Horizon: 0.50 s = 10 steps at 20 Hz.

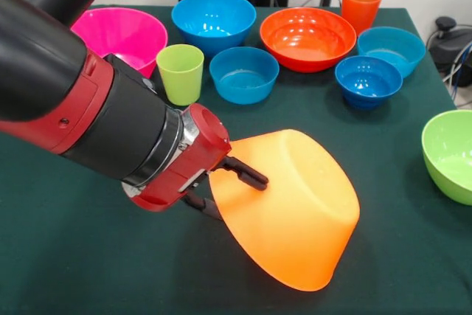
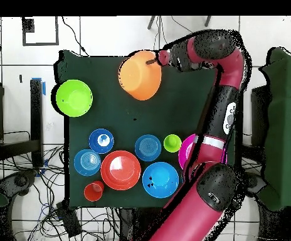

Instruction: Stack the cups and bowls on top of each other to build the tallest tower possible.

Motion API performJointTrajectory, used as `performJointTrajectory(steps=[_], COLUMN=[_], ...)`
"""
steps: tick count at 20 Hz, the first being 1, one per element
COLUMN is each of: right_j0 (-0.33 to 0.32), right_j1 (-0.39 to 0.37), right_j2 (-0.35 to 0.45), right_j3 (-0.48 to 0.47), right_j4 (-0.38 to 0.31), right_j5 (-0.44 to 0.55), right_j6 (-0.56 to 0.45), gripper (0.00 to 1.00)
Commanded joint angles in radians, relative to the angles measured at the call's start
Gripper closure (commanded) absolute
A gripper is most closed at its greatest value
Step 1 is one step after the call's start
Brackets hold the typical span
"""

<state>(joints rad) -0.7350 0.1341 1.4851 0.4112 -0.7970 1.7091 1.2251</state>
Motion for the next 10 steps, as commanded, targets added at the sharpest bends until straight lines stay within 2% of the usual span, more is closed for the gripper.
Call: performJointTrajectory(steps=[1,3,4,10], right_j0=[-0.007,-0.008,-0.006,-0.011], right_j1=[-0.016,-0.016,-0.014,-0.005], right_j2=[-0.156,-0.16,-0.167,-0.18], right_j3=[0.026,0.029,0.024,0.041], right_j4=[-0.061,-0.055,-0.05,-0.001], right_j5=[-0.116,-0.123,-0.105,-0.104], right_j6=[-0.268,-0.277,-0.268,-0.209], gripper=[0.0,0.0,1.0,1.0])
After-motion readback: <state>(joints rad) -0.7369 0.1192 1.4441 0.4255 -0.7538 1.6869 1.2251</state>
